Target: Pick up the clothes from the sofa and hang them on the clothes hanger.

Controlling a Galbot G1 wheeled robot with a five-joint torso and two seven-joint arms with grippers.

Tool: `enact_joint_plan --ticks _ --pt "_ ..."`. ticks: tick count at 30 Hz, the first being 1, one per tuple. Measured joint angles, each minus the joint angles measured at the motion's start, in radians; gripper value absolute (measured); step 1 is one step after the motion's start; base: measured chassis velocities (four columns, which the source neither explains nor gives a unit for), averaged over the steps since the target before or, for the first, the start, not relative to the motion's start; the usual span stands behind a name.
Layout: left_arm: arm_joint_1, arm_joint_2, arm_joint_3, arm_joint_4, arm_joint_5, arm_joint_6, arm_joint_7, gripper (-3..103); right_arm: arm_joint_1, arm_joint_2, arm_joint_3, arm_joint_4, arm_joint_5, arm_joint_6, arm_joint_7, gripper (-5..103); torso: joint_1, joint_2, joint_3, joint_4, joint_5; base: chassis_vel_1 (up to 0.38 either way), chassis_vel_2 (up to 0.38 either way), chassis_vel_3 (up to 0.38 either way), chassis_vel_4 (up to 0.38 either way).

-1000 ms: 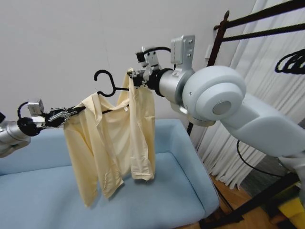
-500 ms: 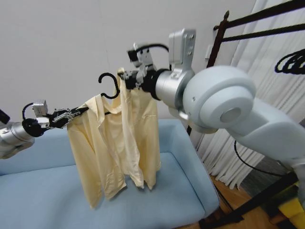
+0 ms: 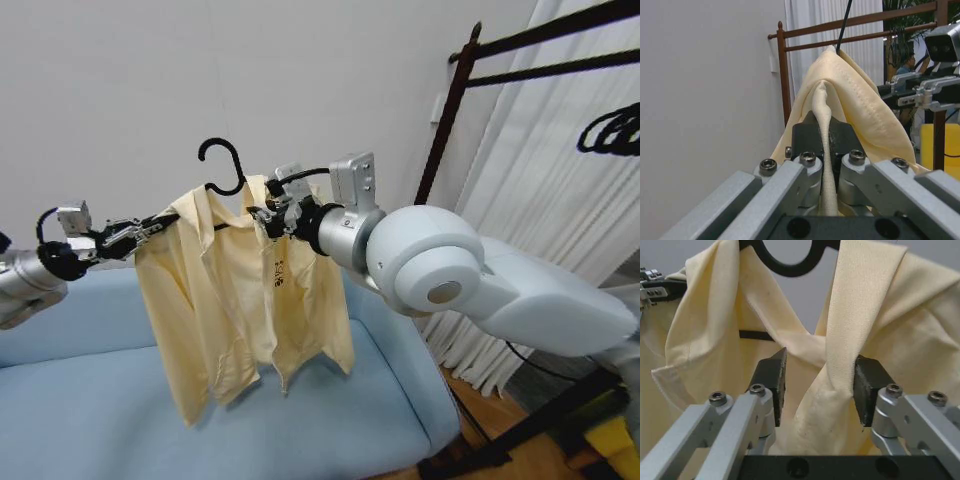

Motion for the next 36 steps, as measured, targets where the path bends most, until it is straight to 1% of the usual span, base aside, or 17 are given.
enact_joint_plan --ticks 1,3,4,5,8,9,12,16,18,19,23,28,30,32,33,34,36 --pt "0.000 0.000 0.000 0.000 0.000 0.000 0.000 2 0.000 0.000 0.000 0.000 0.000 0.000 0.000 36 0.000 0.000 0.000 0.0000 0.0000 0.000 0.000 0.000 0.000" --pt "-0.001 -0.008 -0.009 0.007 -0.008 -0.001 -0.002 2 0.004 -0.008 -0.007 0.008 -0.001 0.001 0.001 47 0.000 0.000 0.000 0.0001 0.0000 0.000 0.000 0.000 0.000" --pt "-0.001 -0.010 -0.012 0.009 -0.010 -0.002 -0.002 2 0.007 -0.011 -0.009 0.012 -0.001 0.001 0.001 47 0.000 0.000 0.000 0.0002 0.0000 0.000 0.000 0.000 0.000" --pt "0.000 -0.011 -0.014 0.011 -0.012 -0.002 -0.002 2 0.010 -0.014 -0.010 0.017 -0.001 0.002 0.001 52 0.000 0.000 0.000 0.0001 0.0000 0.000 0.000 0.000 0.000" --pt "0.001 -0.012 -0.018 0.018 -0.015 -0.006 0.000 2 0.022 -0.021 -0.014 0.028 0.003 0.006 0.000 57 0.000 0.000 0.000 0.0000 0.0000 0.000 0.000 0.000 0.000" --pt "0.001 -0.012 -0.021 0.027 -0.017 -0.009 0.003 2 0.038 -0.030 -0.018 0.039 0.013 0.008 -0.009 68 0.000 0.000 0.000 0.0000 0.0000 0.000 0.000 0.000 0.000" --pt "-0.001 -0.013 -0.022 0.034 -0.021 -0.011 0.004 2 0.050 -0.036 -0.018 0.045 0.017 0.008 -0.022 74 0.000 0.000 0.000 0.0000 0.0000 0.000 0.000 0.000 0.000" --pt "-0.003 -0.018 -0.022 0.042 -0.025 -0.013 0.003 2 0.060 -0.030 -0.018 0.048 0.018 0.014 -0.034 95 0.000 0.000 0.000 0.0000 0.0000 0.000 0.000 0.000 0.000" --pt "-0.003 -0.018 -0.022 0.043 -0.025 -0.013 0.003 2 0.062 -0.022 -0.016 0.042 0.016 0.019 -0.037 95 0.000 0.000 0.000 0.0000 0.0000 0.000 0.000 0.000 0.000" --pt "-0.003 -0.018 -0.022 0.043 -0.025 -0.013 0.003 2 0.063 -0.018 -0.014 0.037 0.014 0.021 -0.038 98 0.000 0.000 0.000 0.0000 0.0000 0.000 0.000 0.000 0.000" --pt "-0.003 -0.019 -0.020 0.044 -0.025 -0.014 0.010 2 0.073 0.006 -0.008 -0.009 -0.038 0.034 -0.046 100 0.000 0.000 0.000 0.0003 -0.0002 0.000 0.000 0.000 0.000" --pt "0.003 -0.016 -0.020 0.064 -0.007 -0.013 0.069 2 0.098 -0.013 0.007 -0.042 -0.058 0.028 -0.106 100 0.000 0.000 0.000 -0.0001 -0.0001 0.000 0.000 0.000 0.000" --pt "0.003 -0.015 -0.019 0.084 0.015 -0.014 0.122 2 0.129 -0.045 0.010 -0.076 -0.056 0.011 -0.196 100 0.000 0.000 0.000 0.0002 -0.0001 0.000 0.000 0.000 0.000" --pt "0.003 -0.016 -0.018 0.096 0.028 -0.015 0.150 2 0.148 -0.080 0.010 -0.094 -0.042 -0.015 -0.270 100 0.000 0.000 0.000 0.0002 -0.0002 0.000 0.000 0.000 0.000" --pt "0.003 -0.016 -0.018 0.096 0.028 -0.015 0.150 2 0.148 -0.080 0.010 -0.094 -0.042 -0.015 -0.270 100 0.000 0.000 0.000 0.0002 -0.0002 0.000 0.000 0.000 0.000" --pt "0.003 -0.016 -0.018 0.105 0.037 -0.015 0.174 2 0.161 -0.120 0.012 -0.113 -0.003 -0.052 -0.354 100 0.000 0.000 0.000 -0.0001 -0.0001 0.000 0.000 0.000 0.000" --pt "0.002 -0.017 -0.018 0.115 0.049 -0.015 0.193 2 0.161 -0.152 0.025 -0.145 0.029 -0.108 -0.454 100 0.000 0.000 0.000 -0.0004 0.0002 0.000 0.000 0.000 0.000"
